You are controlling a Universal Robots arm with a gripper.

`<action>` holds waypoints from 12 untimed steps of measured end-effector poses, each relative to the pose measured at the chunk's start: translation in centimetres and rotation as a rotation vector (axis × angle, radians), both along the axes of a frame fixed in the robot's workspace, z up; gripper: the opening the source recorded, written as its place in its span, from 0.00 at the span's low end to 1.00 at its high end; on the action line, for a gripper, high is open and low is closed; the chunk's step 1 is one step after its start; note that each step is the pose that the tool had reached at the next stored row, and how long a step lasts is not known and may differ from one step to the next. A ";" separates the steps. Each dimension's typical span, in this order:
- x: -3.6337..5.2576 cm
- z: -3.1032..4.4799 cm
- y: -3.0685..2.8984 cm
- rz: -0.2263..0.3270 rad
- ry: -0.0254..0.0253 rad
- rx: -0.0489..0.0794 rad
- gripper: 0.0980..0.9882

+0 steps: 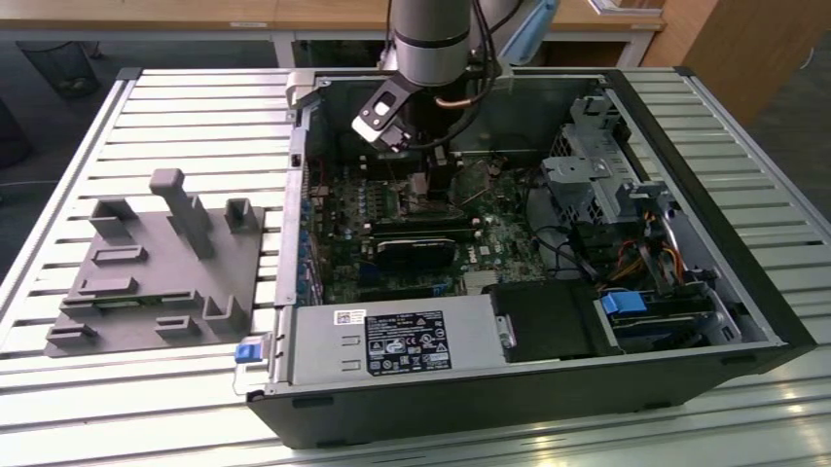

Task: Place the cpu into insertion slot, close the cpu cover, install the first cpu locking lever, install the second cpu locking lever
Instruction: 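Place the cpu into insertion slot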

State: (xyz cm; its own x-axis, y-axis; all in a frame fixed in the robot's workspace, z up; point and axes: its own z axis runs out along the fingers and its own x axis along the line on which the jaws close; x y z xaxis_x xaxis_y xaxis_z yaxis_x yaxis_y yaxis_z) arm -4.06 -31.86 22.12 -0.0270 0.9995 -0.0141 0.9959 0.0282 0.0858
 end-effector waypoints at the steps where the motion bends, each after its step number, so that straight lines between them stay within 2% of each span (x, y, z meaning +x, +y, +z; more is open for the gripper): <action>1: 0.00 -0.17 0.02 0.000 0.0000 -0.001 0.50; 7: 0.00 -1.05 0.04 -0.001 0.0000 -0.002 0.50; 12: -0.01 -1.40 0.04 -0.001 0.0001 -0.003 0.50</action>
